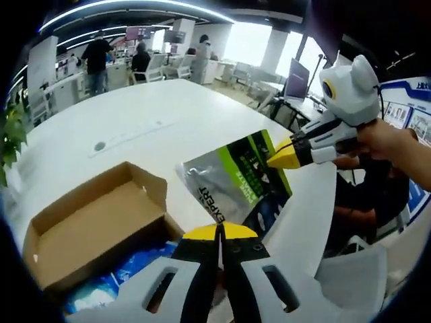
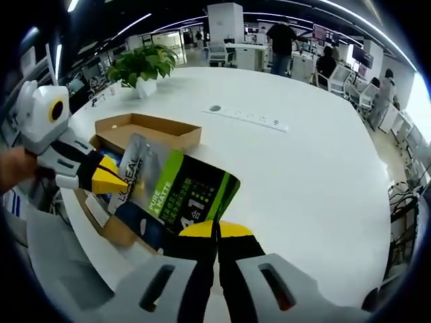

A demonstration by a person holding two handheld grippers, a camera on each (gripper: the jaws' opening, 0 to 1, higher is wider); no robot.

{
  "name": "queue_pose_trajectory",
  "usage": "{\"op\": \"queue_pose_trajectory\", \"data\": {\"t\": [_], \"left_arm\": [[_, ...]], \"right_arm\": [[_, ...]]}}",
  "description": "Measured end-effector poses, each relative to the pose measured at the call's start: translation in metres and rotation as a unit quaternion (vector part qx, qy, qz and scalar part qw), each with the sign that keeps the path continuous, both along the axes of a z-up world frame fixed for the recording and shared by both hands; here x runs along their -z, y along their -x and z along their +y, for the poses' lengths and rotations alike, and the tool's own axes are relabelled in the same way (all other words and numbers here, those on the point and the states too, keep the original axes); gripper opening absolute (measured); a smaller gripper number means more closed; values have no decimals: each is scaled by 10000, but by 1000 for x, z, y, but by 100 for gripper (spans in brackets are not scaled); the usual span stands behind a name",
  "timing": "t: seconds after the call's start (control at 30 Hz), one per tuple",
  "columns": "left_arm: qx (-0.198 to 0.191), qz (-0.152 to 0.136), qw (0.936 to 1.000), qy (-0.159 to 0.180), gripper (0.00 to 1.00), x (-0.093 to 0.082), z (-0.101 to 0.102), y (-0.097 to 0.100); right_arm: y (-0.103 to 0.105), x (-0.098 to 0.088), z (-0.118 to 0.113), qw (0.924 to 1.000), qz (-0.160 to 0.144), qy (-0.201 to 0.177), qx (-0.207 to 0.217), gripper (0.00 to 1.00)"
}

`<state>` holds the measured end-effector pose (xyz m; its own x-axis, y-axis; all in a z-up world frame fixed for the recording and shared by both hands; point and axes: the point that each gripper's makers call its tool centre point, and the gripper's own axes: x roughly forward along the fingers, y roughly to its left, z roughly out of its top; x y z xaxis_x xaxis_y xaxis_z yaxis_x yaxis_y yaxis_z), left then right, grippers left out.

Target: Operate the shoe box by opening the lid, removing the specified soft item, and placing it in the target area until the item is outside and the box remains undamaged.

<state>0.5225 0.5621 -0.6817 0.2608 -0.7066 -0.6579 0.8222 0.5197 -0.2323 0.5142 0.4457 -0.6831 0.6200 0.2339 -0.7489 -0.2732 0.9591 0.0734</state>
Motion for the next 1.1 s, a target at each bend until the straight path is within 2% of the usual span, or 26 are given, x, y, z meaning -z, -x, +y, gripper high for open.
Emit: {"op": "queue_pose_trajectory", "data": {"t": [0.3,0.53,0.9,1.1], "left_arm": [[317,-47,9990,-307,0,14,-12,-3],[513,-54,9963,-690,0,29,-16,-10],[1022,-241,9851,-1364,0,50,-22,-13],[1346,-421,9740,-1776,0,63,-24,-16]], "right_arm": [[-4,14,-10,9999,86,137,-60,0],[-13,29,-13,9992,178,307,-192,0],[-21,51,-18,9982,338,410,-283,0],[-26,61,-20,9982,360,390,-266,0]]}}
